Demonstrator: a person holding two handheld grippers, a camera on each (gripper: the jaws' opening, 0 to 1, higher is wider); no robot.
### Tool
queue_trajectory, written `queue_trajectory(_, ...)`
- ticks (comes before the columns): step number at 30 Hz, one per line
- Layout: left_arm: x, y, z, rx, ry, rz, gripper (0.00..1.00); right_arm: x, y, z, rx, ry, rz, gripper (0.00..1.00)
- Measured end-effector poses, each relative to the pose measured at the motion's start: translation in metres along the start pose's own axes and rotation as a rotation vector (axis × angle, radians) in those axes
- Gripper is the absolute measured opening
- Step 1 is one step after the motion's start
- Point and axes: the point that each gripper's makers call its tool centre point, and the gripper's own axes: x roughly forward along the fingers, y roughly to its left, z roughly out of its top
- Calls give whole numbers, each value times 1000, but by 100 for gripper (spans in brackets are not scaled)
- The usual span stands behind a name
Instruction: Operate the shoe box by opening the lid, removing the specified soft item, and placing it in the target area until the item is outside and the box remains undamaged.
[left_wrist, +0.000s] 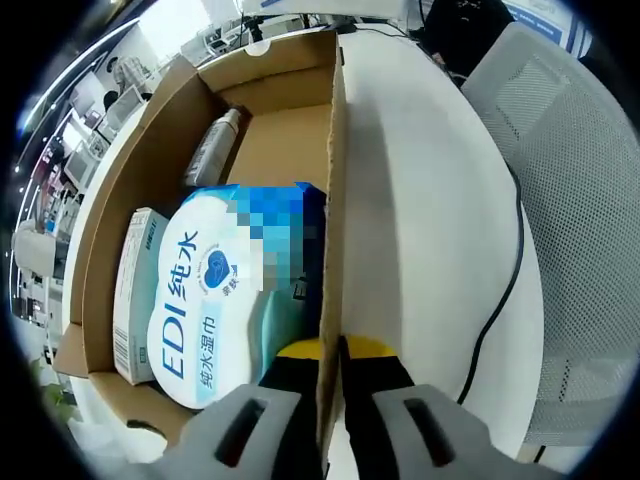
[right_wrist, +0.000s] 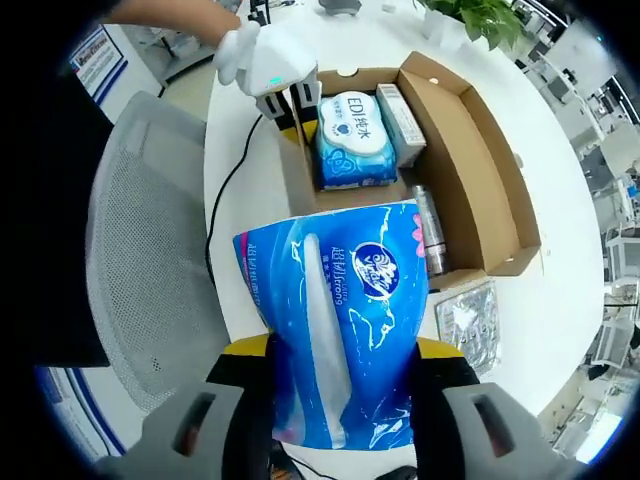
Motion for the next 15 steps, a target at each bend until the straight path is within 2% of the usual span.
queue_trajectory(7,2,0,0,0,0,0,2,-3,-4,-23,30,2,-3,50)
queue_trajectory(15,1,0,0,0,1,0,2,-11,-17,-48,62,18,-58,50)
